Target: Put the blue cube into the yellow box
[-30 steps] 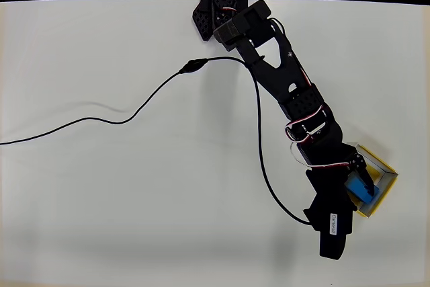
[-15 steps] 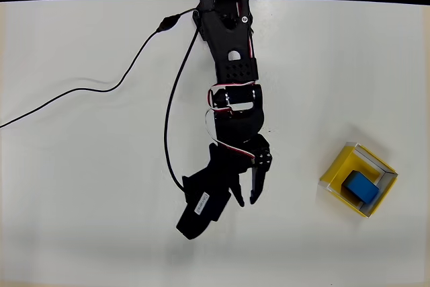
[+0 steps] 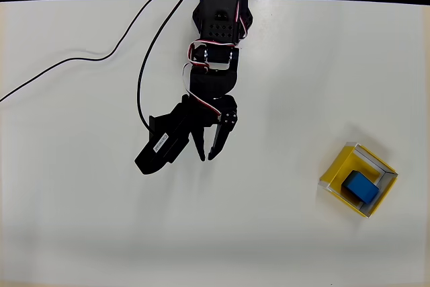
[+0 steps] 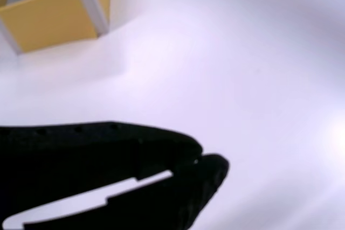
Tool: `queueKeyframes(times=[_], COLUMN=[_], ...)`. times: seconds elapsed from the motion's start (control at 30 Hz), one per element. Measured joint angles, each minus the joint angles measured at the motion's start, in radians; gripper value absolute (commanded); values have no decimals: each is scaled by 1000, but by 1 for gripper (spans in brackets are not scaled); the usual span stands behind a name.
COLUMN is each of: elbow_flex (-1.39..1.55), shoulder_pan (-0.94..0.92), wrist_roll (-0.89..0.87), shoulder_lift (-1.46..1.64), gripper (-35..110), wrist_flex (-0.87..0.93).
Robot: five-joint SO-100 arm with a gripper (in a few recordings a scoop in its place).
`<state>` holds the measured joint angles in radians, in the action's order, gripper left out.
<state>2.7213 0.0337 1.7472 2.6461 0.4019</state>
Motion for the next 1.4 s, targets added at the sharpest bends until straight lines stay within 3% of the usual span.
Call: queueKeyframes(times=[0.37,0.83,1.4], elbow_flex=[393,396,396], shoulder_pan=[32,14,-21], wrist_roll=[0,-31,-167], shoulder_lift=[419,670,672], gripper=[0,0,1], wrist_flex=[144,893,939])
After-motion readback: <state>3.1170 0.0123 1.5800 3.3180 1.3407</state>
